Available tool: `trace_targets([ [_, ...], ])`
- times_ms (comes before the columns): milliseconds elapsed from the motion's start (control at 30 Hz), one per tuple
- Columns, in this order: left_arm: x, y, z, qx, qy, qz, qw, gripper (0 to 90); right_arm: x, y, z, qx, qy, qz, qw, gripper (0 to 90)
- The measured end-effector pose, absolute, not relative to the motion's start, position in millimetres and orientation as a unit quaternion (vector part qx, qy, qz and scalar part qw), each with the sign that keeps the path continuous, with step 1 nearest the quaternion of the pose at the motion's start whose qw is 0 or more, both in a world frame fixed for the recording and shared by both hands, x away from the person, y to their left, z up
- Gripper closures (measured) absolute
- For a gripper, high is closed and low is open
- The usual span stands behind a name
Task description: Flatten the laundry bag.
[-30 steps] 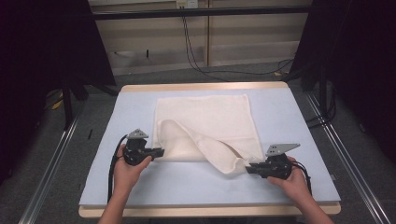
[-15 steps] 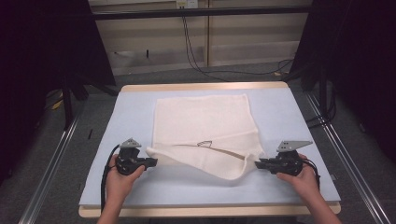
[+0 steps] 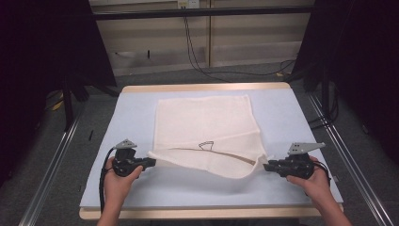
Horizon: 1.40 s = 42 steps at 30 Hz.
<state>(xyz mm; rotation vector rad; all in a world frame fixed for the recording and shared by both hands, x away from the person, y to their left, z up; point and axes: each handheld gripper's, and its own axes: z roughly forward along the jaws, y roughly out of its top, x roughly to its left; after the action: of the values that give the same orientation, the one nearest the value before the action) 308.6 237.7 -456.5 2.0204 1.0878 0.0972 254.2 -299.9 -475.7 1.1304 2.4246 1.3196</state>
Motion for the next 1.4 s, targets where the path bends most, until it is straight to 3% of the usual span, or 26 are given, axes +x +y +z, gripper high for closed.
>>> trace_targets([
  [333,308.0,238.8,-454.0,0.803,0.43,0.034,0.411,82.7,247.6,-319.2,-473.1,0.397,0.8,0.443,0.085,64.4],
  [867,307.6,241.8,-455.2,0.807,0.429,0.029,0.404,82.2,246.4,-339.5,-472.8,0.443,0.787,0.41,0.124,64.3],
  [967,307.4,242.2,-456.0,0.805,0.433,0.035,0.404,77.7,248.1,-335.3,-472.7,0.452,0.78,0.416,0.123,58.1],
  [1200,305.8,252.0,-454.7,0.802,0.444,0.043,0.397,57.9,253.1,-323.8,-472.5,0.463,0.767,0.428,0.121,51.7],
  [1400,303.2,265.3,-452.9,0.795,0.46,0.059,0.389,53.7,257.1,-318.4,-473.7,0.466,0.764,0.432,0.115,49.7],
])
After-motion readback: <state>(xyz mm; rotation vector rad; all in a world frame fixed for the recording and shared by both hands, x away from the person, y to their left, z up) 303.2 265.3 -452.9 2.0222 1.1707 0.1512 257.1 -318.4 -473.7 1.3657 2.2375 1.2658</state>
